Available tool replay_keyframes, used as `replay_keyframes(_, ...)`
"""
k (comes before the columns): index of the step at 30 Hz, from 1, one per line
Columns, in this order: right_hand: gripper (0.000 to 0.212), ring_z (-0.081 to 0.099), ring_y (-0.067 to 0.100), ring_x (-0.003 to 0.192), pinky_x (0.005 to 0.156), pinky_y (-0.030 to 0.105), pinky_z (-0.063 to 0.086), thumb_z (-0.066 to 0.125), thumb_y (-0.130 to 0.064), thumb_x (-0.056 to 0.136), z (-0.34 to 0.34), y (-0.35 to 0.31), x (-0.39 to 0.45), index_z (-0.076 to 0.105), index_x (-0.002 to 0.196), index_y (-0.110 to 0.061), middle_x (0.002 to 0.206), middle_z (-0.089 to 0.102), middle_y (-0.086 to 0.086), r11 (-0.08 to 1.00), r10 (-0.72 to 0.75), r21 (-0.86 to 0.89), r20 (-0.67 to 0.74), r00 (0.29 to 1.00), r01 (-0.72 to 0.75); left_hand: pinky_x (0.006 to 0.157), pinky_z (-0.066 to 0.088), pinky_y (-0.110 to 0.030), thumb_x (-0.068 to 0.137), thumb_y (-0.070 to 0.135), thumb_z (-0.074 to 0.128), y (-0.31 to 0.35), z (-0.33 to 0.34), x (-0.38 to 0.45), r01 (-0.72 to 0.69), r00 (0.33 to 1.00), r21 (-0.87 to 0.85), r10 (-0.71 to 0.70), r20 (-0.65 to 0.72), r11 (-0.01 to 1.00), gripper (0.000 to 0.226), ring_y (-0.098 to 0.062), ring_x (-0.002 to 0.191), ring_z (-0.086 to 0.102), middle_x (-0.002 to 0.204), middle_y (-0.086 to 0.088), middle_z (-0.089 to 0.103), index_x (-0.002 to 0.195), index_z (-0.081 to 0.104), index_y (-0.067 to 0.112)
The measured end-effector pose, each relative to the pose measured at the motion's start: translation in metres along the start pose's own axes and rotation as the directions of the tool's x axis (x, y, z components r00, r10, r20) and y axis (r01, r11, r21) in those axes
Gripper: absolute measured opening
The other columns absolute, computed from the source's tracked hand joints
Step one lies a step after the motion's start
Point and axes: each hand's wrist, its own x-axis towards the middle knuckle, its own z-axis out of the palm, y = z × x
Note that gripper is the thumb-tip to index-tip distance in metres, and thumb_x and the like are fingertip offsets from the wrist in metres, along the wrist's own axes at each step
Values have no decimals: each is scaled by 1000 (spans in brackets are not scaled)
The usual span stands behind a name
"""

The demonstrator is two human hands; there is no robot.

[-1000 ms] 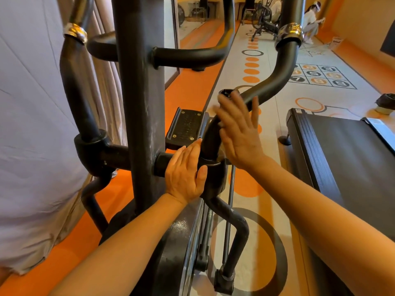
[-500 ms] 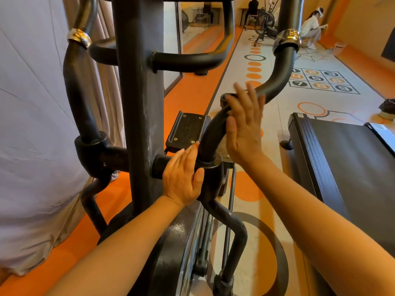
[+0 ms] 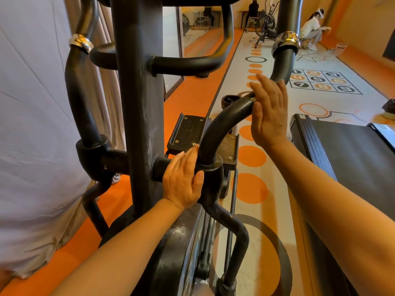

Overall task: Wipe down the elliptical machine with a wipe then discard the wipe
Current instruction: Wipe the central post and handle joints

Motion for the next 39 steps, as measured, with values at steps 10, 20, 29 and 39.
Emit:
replay_keyframes(10, 38, 26, 37, 143, 117, 62, 9, 24, -31, 105, 9, -33, -9, 45, 132, -15, 147, 40, 9, 992, 22, 129, -43, 999, -16, 96, 51, -52, 105, 48, 14, -1, 2, 0, -10, 1000, 12, 11, -13, 1000, 59, -27, 117, 54, 125, -17, 64, 140, 38, 7)
replay_keyframes(20, 37, 46, 27, 134, 116, 52, 24, 31, -28, 105, -9, -15, -1, 52, 131, -13, 137, 56, 12, 974, -223, -4, 141, 965, 226, 113, 27, -36, 105, 45, 14, -3, 3, 1, -55, 998, 52, 56, -12, 997, 58, -25, 127, 45, 134, -19, 58, 141, 36, 4)
replay_keyframes(29, 32, 50, 26, 125, 116, 53, 21, 39, -20, 100, 8, -64, 7, 69, 102, -8, 115, 65, 7, 957, 270, 144, -114, 956, -253, 119, 28, -42, 106, 39, 14, -11, 6, 0, -203, 978, 101, 206, -22, 974, 57, -25, 139, 38, 151, -12, 35, 145, 29, 1)
replay_keyframes(39, 39, 48, 25, 131, 114, 55, 26, 27, -27, 106, -3, -26, -3, 56, 127, -12, 132, 59, 12, 993, -114, 37, 37, 993, 113, 123, 18, -41, 106, 38, 14, -19, 8, -3, -296, 953, 132, 301, -19, 946, 57, -15, 150, 18, 166, 6, 3, 158, 4, 17)
